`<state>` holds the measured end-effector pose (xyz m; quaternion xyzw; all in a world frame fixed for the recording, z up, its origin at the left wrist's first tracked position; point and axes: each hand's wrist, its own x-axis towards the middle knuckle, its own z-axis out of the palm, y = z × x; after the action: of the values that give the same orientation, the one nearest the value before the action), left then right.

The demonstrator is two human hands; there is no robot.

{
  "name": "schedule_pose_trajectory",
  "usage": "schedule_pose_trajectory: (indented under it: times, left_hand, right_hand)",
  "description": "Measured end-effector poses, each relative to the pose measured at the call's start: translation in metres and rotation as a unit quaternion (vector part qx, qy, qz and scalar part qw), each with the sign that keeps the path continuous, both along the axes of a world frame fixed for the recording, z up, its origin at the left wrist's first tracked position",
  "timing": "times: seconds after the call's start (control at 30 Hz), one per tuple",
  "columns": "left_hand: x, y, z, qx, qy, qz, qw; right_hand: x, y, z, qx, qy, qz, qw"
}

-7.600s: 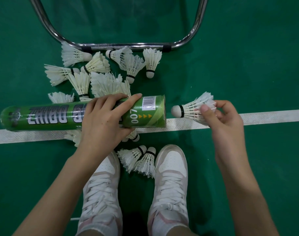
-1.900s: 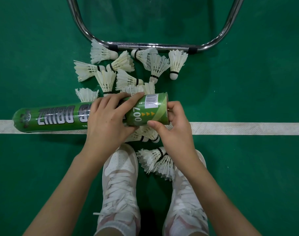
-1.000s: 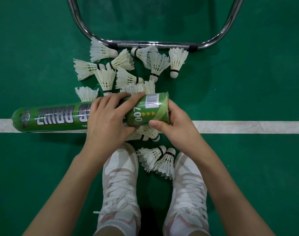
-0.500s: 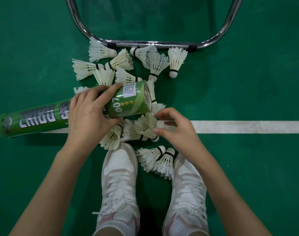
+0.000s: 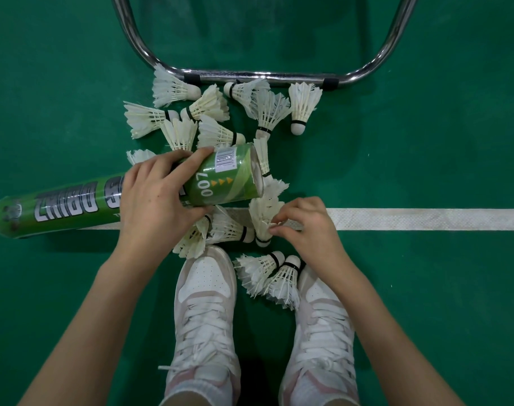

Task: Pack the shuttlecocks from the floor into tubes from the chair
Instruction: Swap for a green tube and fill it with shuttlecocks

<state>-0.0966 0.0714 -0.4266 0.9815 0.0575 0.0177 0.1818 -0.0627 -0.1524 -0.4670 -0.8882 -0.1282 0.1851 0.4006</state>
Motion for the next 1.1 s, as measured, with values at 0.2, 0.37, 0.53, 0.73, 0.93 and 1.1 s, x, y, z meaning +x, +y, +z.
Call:
schedule_pose_trajectory:
  times: [0.2, 0.37, 0.53, 0.73, 0.93, 1.1]
  left_hand:
    - [0.000, -0.002, 0.000, -0.001, -0.007, -0.004, 1.000]
    - [0.001, -0.006, -0.001, -0.001, -0.010, -0.010, 1.000]
    - [0.001, -0.013, -0.002, 0.000, -0.018, -0.031, 0.999]
    - [0.002, -0.019, -0.002, 0.000, -0.026, -0.048, 0.999]
    - [0.002, -0.021, -0.001, -0.001, -0.024, -0.049, 0.999]
    - [0.002, -0.020, -0.002, 0.003, -0.023, -0.047, 0.999]
  right_hand:
    - [0.006, -0.011, 0.027, 0.017, -0.003, -0.105, 0.994]
    - [0.016, -0.022, 0.050, 0.075, 0.006, -0.252, 0.965]
    - [0.022, -0.018, 0.061, 0.184, 0.024, -0.324, 0.928]
    - [0.013, 0.005, 0.068, 0.239, 0.087, -0.280, 0.926]
    - [0.001, 0.018, 0.069, 0.280, 0.100, -0.242, 0.924]
    - [-0.006, 0.023, 0.071, 0.256, 0.102, -0.200, 0.940]
